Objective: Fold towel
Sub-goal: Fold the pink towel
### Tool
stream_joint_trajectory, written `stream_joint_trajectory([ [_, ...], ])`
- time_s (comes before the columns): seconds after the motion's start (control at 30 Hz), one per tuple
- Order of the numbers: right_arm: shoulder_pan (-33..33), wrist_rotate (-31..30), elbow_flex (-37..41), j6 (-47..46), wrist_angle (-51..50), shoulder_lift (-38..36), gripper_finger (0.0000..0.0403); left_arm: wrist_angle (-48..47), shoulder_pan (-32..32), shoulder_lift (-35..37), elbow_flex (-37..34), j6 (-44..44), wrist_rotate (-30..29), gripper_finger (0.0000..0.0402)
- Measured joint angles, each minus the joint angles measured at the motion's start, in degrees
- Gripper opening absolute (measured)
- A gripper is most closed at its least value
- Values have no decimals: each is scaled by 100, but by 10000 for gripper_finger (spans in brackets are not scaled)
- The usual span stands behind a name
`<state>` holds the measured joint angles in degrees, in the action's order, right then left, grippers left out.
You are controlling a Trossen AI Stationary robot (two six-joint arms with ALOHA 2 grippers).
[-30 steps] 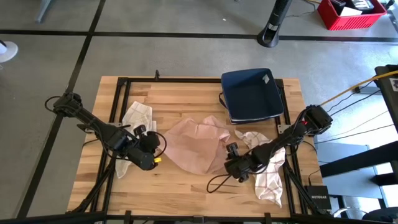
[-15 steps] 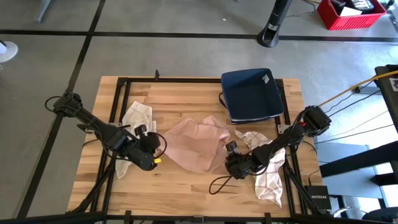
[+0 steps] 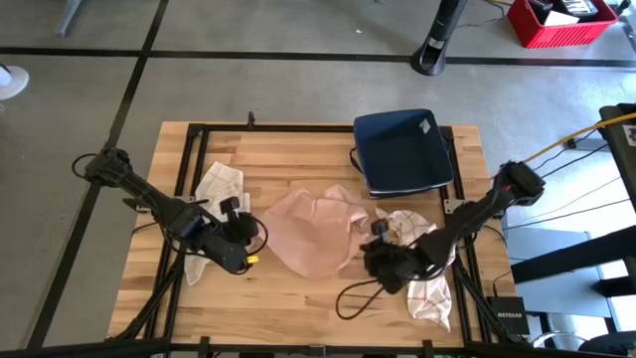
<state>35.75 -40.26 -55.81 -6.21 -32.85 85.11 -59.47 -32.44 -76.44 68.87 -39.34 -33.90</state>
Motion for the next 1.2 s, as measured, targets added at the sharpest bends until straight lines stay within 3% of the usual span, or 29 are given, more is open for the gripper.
stream_joint_trajectory([
  [0.27,-60,-844,-1004,110,-795,-1061,1,-25,-156,28,1074,924,-818,1],
  [0.57,-471,-1804,-2268,985,-970,-1615,1,27,-174,39,2347,2126,-2595,1],
  [1.0,-1294,-1922,-3698,2357,-705,-1614,0,14,-202,47,3487,3684,-4335,2],
  [1.2,-1798,-1560,-3828,2459,-713,-1612,0,-28,-123,103,3551,3952,-4636,3],
])
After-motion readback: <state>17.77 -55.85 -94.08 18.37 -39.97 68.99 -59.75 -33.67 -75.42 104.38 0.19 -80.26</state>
